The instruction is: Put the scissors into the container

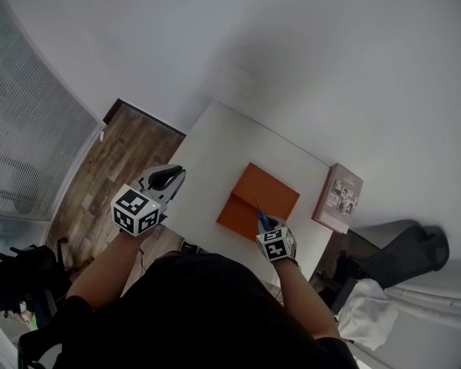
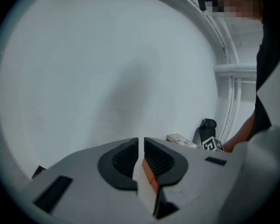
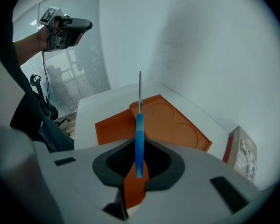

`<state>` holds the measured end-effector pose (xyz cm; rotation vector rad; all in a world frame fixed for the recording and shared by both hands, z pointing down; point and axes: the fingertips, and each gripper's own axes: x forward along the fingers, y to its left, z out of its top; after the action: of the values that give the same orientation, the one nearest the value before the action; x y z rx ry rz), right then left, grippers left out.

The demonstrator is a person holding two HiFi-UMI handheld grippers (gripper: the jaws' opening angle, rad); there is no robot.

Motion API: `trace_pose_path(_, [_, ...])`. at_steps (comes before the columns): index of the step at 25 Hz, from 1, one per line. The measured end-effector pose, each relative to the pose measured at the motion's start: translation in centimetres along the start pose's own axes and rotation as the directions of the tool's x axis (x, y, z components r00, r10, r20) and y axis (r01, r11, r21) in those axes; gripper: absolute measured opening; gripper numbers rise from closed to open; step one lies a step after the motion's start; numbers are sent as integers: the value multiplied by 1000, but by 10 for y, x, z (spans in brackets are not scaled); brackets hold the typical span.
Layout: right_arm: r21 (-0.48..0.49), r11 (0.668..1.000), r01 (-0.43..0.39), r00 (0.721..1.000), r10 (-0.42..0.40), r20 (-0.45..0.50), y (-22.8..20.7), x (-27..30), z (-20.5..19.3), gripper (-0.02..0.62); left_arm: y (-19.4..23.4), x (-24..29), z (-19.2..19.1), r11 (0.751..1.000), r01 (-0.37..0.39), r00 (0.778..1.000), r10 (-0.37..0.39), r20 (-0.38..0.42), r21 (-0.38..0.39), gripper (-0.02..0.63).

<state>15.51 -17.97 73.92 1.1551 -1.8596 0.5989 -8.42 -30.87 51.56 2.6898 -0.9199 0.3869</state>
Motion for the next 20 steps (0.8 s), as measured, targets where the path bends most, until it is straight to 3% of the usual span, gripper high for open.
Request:
trace_pose_path(15, [-178,982,-63,985,32,-171,23,39,-40,44,12,-16,-11,1000,-25,999,25,-23,-13,44])
trace_pose_path(20, [-252,966,-57,970,-6,-244,19,51,-50,44,16,-16,-15,1000,-27,999,27,-35,-15,44])
